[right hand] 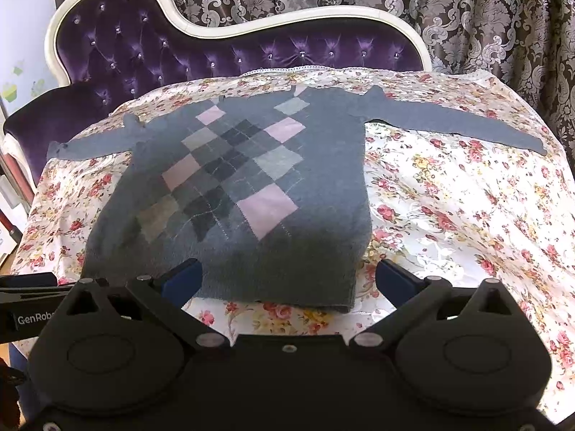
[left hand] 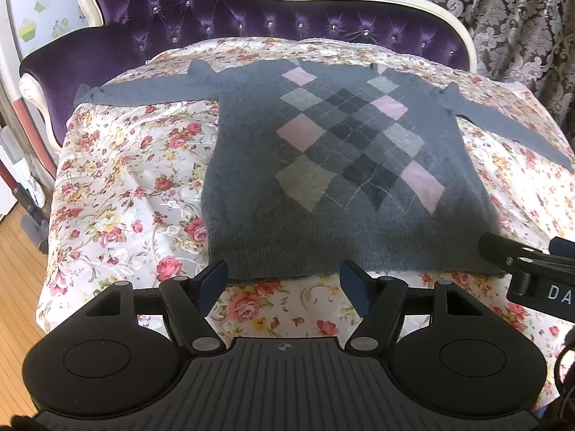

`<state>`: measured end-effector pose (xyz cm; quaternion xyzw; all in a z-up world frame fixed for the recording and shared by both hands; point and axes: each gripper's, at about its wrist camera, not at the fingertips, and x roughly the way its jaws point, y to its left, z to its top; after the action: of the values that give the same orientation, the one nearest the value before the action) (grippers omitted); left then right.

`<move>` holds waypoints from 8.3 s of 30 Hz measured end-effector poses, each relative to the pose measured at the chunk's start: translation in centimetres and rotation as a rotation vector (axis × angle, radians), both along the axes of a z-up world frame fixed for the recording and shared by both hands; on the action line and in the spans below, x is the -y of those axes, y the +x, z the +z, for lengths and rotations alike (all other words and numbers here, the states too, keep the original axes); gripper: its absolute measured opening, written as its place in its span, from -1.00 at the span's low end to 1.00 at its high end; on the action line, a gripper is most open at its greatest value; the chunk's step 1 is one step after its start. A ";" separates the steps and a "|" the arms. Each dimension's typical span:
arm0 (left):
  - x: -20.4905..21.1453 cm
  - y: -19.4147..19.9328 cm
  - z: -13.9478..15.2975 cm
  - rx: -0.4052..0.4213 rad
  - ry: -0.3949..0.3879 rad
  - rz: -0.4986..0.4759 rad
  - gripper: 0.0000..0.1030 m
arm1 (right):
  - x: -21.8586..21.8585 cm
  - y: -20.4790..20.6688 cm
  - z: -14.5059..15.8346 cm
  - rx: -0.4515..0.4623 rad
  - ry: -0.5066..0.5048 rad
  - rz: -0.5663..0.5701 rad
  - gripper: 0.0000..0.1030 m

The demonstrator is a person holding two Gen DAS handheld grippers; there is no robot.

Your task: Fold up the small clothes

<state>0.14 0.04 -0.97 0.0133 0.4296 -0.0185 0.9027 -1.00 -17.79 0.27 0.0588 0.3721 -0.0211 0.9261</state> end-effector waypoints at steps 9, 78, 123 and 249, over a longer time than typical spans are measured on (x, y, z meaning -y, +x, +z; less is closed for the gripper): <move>-0.1 0.0 -0.2 -0.004 0.001 0.001 0.31 | 0.0 0.0 -0.2 -0.004 0.005 0.003 0.98; -1.0 11.4 0.9 0.040 -0.052 -0.040 0.31 | 9.9 8.7 -0.6 -0.188 0.443 -0.001 0.98; 1.2 19.0 -8.0 0.091 -0.021 -0.064 1.00 | 37.4 26.4 0.1 0.116 0.161 -0.555 -0.77; -13.3 21.8 -5.5 0.064 -0.163 0.145 -0.22 | -15.2 33.7 -3.3 0.187 -0.023 0.724 -0.16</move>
<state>21.94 13.38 -6.50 -0.0905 0.3975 0.0125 0.9131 32.71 -2.60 -3.01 -0.0852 0.2823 0.3089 0.9042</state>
